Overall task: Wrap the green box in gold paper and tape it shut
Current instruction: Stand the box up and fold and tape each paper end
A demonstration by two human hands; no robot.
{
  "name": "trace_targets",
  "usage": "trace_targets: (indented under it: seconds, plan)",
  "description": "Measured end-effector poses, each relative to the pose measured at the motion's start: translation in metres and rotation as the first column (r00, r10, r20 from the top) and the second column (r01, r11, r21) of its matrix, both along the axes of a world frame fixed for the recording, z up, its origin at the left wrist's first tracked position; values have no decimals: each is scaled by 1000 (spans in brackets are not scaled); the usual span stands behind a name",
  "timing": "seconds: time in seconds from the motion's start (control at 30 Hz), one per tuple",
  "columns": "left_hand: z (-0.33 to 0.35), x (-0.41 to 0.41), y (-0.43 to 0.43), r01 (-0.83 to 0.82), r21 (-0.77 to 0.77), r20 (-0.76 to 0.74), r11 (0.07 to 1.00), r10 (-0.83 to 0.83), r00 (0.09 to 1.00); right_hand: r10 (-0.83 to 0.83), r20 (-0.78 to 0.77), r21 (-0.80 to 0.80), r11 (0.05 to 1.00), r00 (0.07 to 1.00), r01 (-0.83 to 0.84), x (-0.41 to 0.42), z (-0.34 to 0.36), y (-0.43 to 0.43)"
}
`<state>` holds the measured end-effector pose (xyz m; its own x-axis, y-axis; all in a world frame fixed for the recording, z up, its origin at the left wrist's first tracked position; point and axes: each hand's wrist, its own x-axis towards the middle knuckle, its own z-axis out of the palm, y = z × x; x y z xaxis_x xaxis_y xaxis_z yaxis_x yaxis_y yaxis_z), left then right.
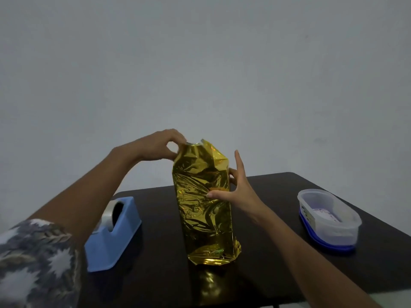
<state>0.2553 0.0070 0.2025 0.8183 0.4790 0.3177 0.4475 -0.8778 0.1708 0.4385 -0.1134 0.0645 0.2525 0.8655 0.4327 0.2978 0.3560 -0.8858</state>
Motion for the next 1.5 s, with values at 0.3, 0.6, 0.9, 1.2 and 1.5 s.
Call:
trace_targets:
  seconds: [0.3, 0.6, 0.9, 1.2, 1.5]
  plan:
    - [-28, -24, 11, -91, -223, 598, 971, 210, 773, -8, 9, -2, 1000, 1000, 8, -2, 3, -2]
    - [-56, -15, 10, 140, -401, 475, 905, 75, 877, -4, 14, 3, 1000, 1000, 4, 0, 1, 0]
    - [-52, 0, 1, 155, -279, 428, 948, -22, 904, -1, 35, 23, 1000, 999, 0, -2, 1, -1]
    - [-14, 4, -9, 149, -57, 299, 987, -125, 946, -9, 36, 5, 1000, 999, 9, -3, 1, -3]
    - [-42, -20, 7, -24, -398, 532, 917, 252, 808, -7, 44, 2, 1000, 999, 7, -3, 1, -3]
